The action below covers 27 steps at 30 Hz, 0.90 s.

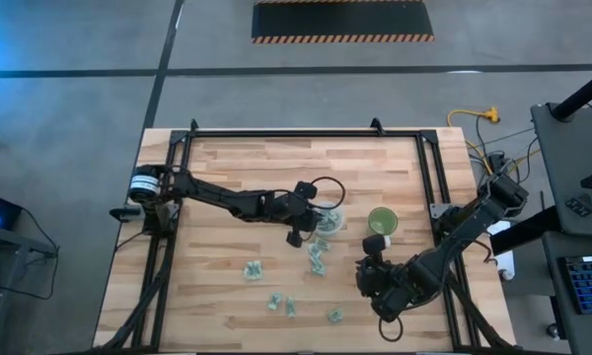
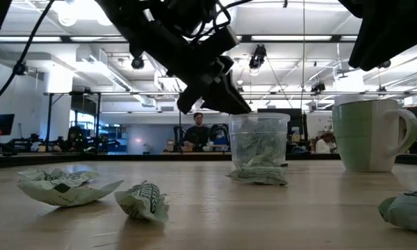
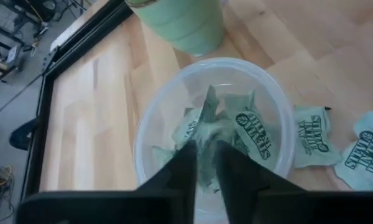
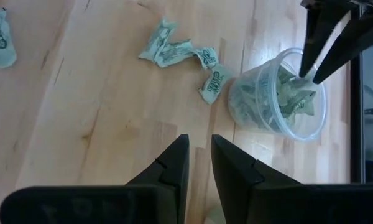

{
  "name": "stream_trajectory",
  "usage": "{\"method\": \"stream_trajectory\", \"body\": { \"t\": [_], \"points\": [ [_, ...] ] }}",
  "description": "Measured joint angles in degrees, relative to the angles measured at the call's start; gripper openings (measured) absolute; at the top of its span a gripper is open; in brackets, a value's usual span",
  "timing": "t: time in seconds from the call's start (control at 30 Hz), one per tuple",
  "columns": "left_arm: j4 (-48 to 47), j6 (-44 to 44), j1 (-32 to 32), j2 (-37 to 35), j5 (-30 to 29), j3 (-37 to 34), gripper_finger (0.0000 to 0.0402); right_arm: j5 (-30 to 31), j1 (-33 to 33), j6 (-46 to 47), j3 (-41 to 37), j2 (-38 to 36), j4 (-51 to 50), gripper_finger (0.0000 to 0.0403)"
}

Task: Pick and place Stevia / Truvia into bins
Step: Put the green stevia packet into the transparent container

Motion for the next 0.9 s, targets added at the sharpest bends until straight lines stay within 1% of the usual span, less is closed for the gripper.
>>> {"method": "stream_trajectory", "body": {
  "t": [0.23, 0.37, 0.5, 0.57, 0.67, 0.77, 0.9],
  "points": [
    [0.3, -0.2, 0.0, -0.8, -0.3, 0.3, 0.0141, 1.1, -0.2, 0.2, -0.3, 0.0, 0.6, 0.0057],
    [-0.7, -4.1, -0.5, -3.1, -0.6, 0.3, 0.0176, 1.2, -0.8, -1.8, -1.7, 0.0, 6.0, 0.0057],
    [-8.7, -9.2, -2.2, -6.7, -0.7, 0.3, 0.0186, 0.9, -2.2, -8.1, -5.1, 0.0, 17.9, 0.0057],
    [-14.4, -12.9, -3.5, -8.7, -0.7, -0.2, 0.0187, -0.6, -3.0, -11.8, -6.9, 0.0, 24.1, 0.0057],
    [-19.5, -18.9, -5.7, -11.2, -0.7, -1.2, 0.0187, -6.8, -5.0, -16.3, -9.2, 0.0, 32.3, 0.0057],
    [-23.3, -24.8, -8.4, -13.0, -0.6, -2.8, 0.0187, -12.9, -7.5, -17.8, -11.2, 0.0, 39.6, 0.0057],
    [-24.2, -29.7, -11.5, -14.2, -0.6, -5.2, 0.0187, -17.3, -11.2, -17.6, -14.0, 0.6, 47.1, 0.0057]
  ]
}}
